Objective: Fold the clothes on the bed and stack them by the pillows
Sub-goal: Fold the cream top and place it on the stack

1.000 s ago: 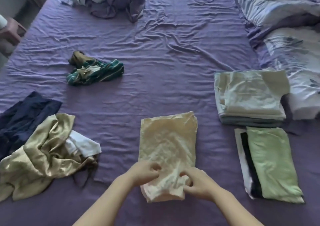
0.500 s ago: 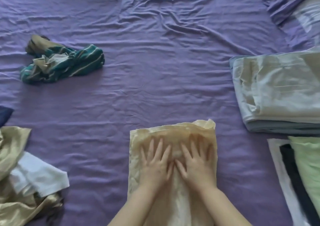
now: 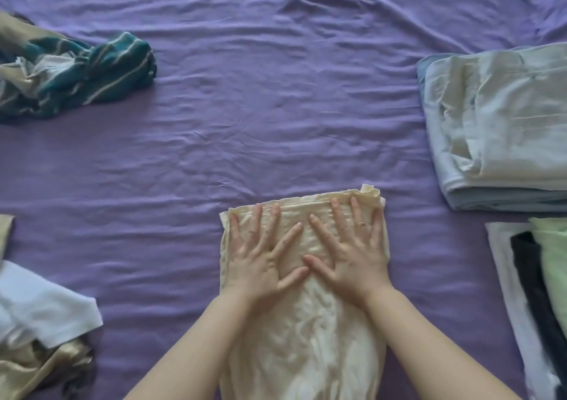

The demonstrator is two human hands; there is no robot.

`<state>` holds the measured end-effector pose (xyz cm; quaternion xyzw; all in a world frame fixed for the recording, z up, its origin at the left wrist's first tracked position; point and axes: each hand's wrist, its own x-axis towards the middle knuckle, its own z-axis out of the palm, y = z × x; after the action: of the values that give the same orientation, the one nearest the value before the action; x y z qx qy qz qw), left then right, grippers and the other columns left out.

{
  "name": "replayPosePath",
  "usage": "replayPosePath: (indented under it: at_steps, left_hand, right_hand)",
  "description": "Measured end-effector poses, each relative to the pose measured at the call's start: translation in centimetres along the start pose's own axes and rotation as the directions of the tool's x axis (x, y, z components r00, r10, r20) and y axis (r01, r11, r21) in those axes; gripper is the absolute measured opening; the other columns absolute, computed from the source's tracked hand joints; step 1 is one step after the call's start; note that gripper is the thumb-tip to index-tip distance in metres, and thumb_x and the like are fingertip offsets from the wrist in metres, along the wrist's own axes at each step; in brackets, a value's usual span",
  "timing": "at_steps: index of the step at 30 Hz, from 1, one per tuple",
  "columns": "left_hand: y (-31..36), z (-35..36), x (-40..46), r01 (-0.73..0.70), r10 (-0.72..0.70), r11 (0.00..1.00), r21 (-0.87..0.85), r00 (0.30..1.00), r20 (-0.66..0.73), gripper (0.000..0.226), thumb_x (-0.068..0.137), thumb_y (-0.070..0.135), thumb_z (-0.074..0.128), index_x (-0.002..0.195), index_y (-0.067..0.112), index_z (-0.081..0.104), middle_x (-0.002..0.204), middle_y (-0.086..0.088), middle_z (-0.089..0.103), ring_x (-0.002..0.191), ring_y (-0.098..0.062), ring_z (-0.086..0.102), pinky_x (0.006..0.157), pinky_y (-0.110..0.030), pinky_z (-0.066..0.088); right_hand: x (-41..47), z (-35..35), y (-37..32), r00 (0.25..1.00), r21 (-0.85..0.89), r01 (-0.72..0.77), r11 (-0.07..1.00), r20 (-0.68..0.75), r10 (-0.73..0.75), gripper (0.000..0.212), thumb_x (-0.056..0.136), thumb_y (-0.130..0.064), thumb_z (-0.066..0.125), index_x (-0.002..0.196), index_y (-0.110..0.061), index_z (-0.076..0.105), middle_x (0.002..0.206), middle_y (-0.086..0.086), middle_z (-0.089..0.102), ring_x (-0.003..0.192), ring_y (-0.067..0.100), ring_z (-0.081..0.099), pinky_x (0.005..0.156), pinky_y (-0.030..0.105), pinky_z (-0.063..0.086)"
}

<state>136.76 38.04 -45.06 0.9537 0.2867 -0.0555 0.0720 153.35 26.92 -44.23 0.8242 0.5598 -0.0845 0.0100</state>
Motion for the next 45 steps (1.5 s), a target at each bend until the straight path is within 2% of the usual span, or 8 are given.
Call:
replayPosePath:
  at_steps: [10, 17, 22, 25, 30, 34, 40, 45]
  left_hand:
    - [4.3, -0.5, -13.6, -0.291, 0.294, 0.953, -0.088, 0.955, 0.030, 0.075, 0.086, 0.067, 0.041, 0.147, 0.023, 0.034, 0.155, -0.011, 0.024, 0.143, -0.036, 0.019, 0.107, -0.061, 0.021]
    - [5.1, -0.4, -17.2, -0.300, 0.301, 0.954, -0.027, 0.948, 0.102, 0.065, 0.088, 0.060, 0.042, 0.142, 0.023, 0.043, 0.150, -0.011, 0.035, 0.140, -0.038, 0.027, 0.105, -0.058, 0.024]
    - [6.6, -1.6, -17.7, -0.262, 0.267, 0.948, -0.182, 0.964, 0.002, 0.037, 0.073, 0.038, 0.072, 0.108, 0.027, 0.070, 0.123, -0.012, 0.062, 0.119, -0.034, 0.056, 0.098, -0.049, 0.046]
    - [7.8, -1.6, -18.1, -0.288, 0.289, 0.917, -0.278, 0.957, -0.039, 0.013, 0.076, 0.028, 0.070, 0.087, 0.022, 0.068, 0.096, -0.003, 0.063, 0.099, -0.028, 0.060, 0.090, -0.039, 0.045]
    - [8.3, -2.4, -18.2, -0.261, 0.289, 0.942, -0.212, 0.951, 0.109, 0.056, 0.065, 0.065, 0.062, 0.101, 0.021, 0.063, 0.102, -0.001, 0.060, 0.104, -0.025, 0.056, 0.098, -0.043, 0.040]
    - [7.6, -3.8, -17.4, -0.330, 0.368, 0.920, -0.211, 0.912, 0.182, 0.044, 0.054, 0.038, 0.075, 0.091, 0.015, 0.067, 0.093, -0.002, 0.065, 0.092, -0.025, 0.064, 0.082, -0.036, 0.054]
    - [3.1, -7.5, -11.2, 0.333, -0.115, 0.557, -0.761, 0.938, 0.327, 0.010, 0.079, 0.018, 0.074, 0.082, 0.024, 0.067, 0.068, 0.017, 0.058, 0.064, 0.003, 0.051, 0.058, -0.012, 0.038]
    - [0.6, -9.4, -5.5, 0.448, -0.335, 0.331, -0.830, 0.878, 0.341, 0.011, 0.079, 0.025, 0.075, 0.087, 0.026, 0.068, 0.078, 0.013, 0.065, 0.070, 0.005, 0.056, 0.064, -0.013, 0.042]
  right_hand:
    - [-14.7, -0.3, -2.6, 0.959, 0.120, 0.250, 0.961, 0.108, -0.263, 0.065, 0.086, -0.058, 0.043, 0.141, -0.023, 0.042, 0.151, 0.014, 0.029, 0.142, 0.034, 0.012, 0.107, 0.060, 0.016]
    - [-20.0, -0.5, -3.1, 0.972, 0.166, 0.192, 0.967, 0.101, -0.210, 0.053, 0.089, -0.051, 0.041, 0.136, -0.028, 0.048, 0.146, 0.014, 0.040, 0.140, 0.029, 0.022, 0.106, 0.056, 0.021]
    - [-20.4, -0.9, -3.9, 0.935, 0.298, 0.355, 0.886, -0.082, -0.346, 0.017, 0.082, -0.036, 0.064, 0.091, -0.024, 0.070, 0.117, 0.006, 0.064, 0.118, 0.028, 0.056, 0.106, 0.051, 0.034]
    - [-20.4, -0.8, -3.6, 0.906, 0.274, 0.376, 0.885, 0.093, -0.414, 0.046, 0.059, -0.045, 0.082, 0.098, -0.024, 0.070, 0.115, 0.001, 0.065, 0.117, 0.023, 0.057, 0.098, 0.055, 0.043]
    - [-19.0, -1.6, -3.3, 0.889, 0.307, 0.435, 0.847, 0.001, -0.457, 0.028, 0.060, -0.030, 0.085, 0.085, -0.025, 0.073, 0.101, -0.001, 0.069, 0.099, 0.023, 0.065, 0.086, 0.041, 0.049]
    - [-16.9, -3.7, -3.0, 0.924, 0.526, 0.268, 0.807, 0.098, -0.371, 0.016, 0.071, -0.022, 0.076, 0.087, -0.022, 0.074, 0.090, -0.003, 0.069, 0.083, 0.020, 0.067, 0.070, 0.032, 0.052]
    - [-10.4, -7.7, -0.7, 0.941, 0.797, -0.270, 0.540, 0.337, -0.028, 0.027, 0.079, -0.014, 0.069, 0.099, -0.031, 0.066, 0.097, -0.007, 0.068, 0.091, 0.003, 0.063, 0.078, 0.014, 0.046]
    - [-5.7, -10.0, 0.4, 0.922, 0.872, -0.341, 0.351, 0.383, -0.055, 0.045, 0.076, -0.023, 0.077, 0.109, -0.048, 0.057, 0.109, -0.011, 0.059, 0.085, -0.003, 0.057, 0.077, 0.009, 0.045]
